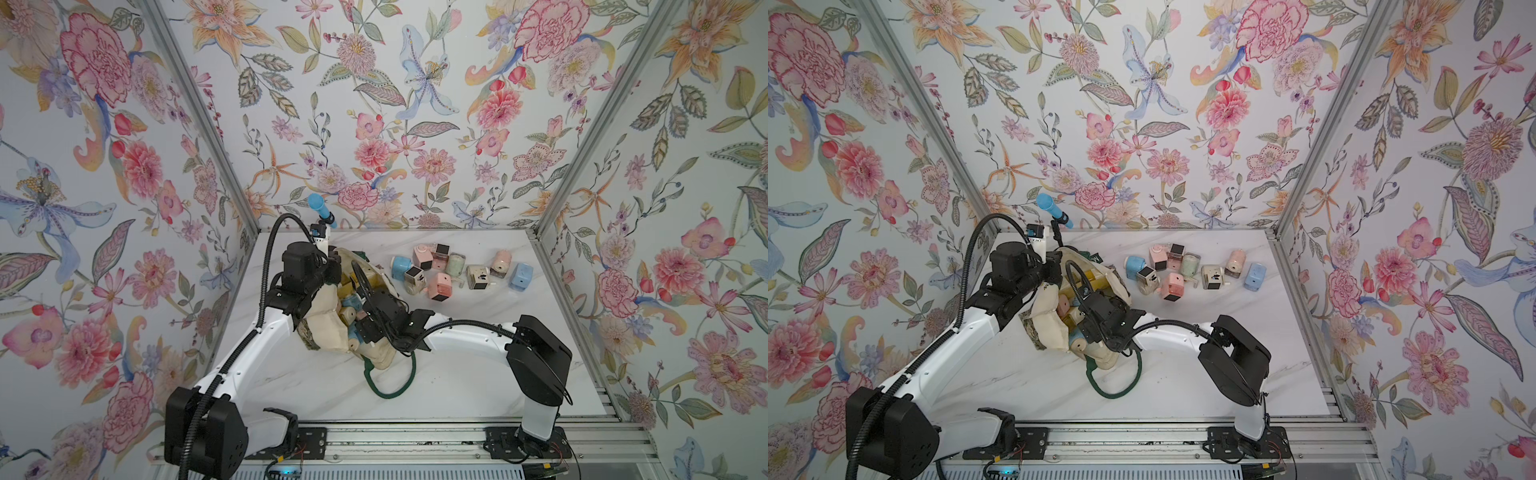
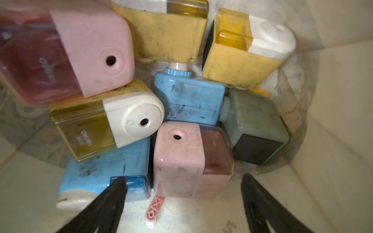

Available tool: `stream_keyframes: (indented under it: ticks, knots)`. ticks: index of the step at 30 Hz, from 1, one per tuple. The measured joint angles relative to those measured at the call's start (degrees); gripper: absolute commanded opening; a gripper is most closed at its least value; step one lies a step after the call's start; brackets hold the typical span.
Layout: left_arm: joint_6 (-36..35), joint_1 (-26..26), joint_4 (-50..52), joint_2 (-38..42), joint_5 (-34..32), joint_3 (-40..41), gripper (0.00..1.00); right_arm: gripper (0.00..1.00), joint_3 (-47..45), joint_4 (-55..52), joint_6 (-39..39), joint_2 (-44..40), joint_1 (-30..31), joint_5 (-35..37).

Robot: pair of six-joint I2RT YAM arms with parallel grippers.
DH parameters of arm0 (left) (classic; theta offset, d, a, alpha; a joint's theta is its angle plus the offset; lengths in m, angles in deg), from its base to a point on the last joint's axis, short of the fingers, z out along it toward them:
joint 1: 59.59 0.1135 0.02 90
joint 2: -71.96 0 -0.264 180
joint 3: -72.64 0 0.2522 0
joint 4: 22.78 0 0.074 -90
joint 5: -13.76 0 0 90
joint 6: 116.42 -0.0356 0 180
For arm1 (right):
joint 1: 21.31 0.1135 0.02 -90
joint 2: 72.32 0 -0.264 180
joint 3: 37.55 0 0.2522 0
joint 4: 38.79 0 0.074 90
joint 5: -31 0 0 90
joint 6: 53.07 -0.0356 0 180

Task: Take out the pencil sharpeners from the tote bags
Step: Pick up the pencil sharpener from the canvas bag.

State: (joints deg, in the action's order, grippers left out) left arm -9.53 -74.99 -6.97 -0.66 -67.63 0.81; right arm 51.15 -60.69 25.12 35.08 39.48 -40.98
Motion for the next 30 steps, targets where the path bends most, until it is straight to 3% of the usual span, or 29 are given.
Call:
stream_keyframes:
  ticks: [13,22,30]
  knots:
    - [0.00,0.00,-0.35,0.00,-0.02,0.00,0.00,1.00,5.25,-0.79,-2.56,7.04,-2.91,-1.16]
    - [0.00,0.00,-0.24,-0.02,-0.04,0.00,0.00,1.00,8.39,-1.25,-3.93,10.51,-5.81,-5.84]
    - [0.02,0.00,-0.33,0.00,-0.04,0.00,0.00,0.90,9.73,-1.36,-4.50,12.20,-6.84,-9.05]
